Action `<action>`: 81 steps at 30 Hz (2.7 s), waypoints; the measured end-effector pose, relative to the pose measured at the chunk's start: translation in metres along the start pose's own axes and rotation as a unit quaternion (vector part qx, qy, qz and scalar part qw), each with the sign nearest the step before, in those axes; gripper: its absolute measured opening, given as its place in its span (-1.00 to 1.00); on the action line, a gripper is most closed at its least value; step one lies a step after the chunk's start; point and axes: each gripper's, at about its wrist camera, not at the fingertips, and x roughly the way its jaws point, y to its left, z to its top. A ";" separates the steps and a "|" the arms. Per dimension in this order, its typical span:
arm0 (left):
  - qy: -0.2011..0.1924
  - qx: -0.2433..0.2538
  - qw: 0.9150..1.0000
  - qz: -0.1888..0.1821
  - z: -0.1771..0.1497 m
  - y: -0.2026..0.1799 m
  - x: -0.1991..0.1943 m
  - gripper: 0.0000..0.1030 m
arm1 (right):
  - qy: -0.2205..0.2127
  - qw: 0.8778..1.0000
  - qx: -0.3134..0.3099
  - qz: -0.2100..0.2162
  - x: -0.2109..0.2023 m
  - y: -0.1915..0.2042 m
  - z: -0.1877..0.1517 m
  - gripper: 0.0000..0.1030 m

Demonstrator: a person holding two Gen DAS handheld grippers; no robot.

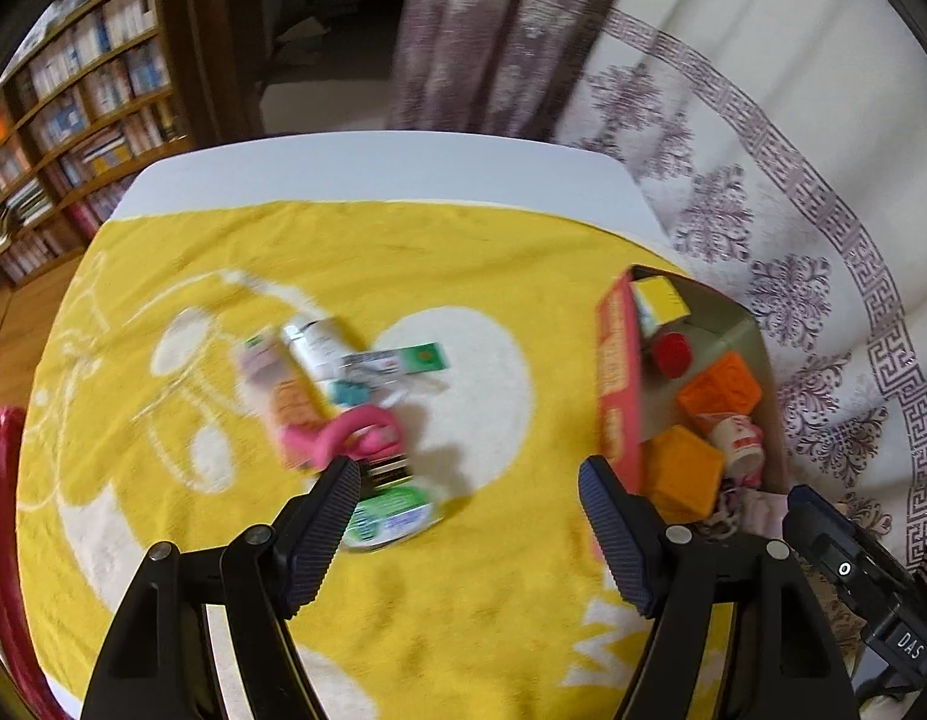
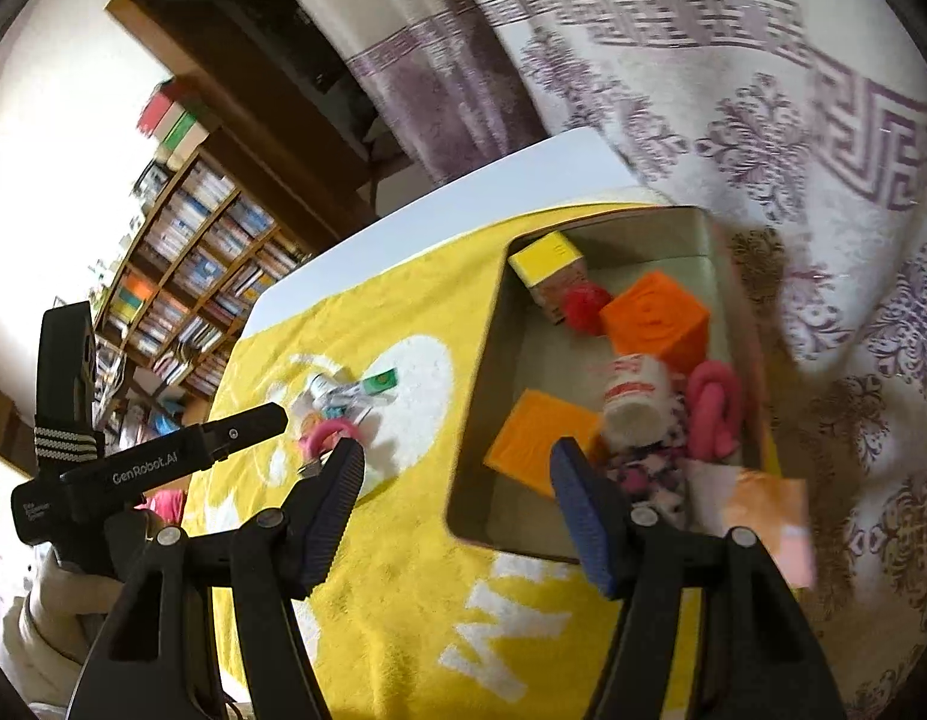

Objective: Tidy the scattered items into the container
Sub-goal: 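Withdraw both tools from the tin box toward the remaining items, then lower the right tool onto the black lipstick and close on it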

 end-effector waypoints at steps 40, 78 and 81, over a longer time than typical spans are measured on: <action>0.047 -0.055 0.997 0.011 -0.003 0.182 0.010 0.49 | 0.103 0.991 -0.071 -0.040 0.144 0.142 -0.048 0.39; 0.094 -0.041 0.995 -0.002 0.012 0.192 0.058 0.49 | 0.123 0.971 -0.176 -0.104 0.214 0.155 -0.045 0.27; 0.093 -0.037 0.995 -0.002 0.011 0.188 0.057 0.49 | 0.124 0.971 -0.175 -0.103 0.213 0.155 -0.046 0.26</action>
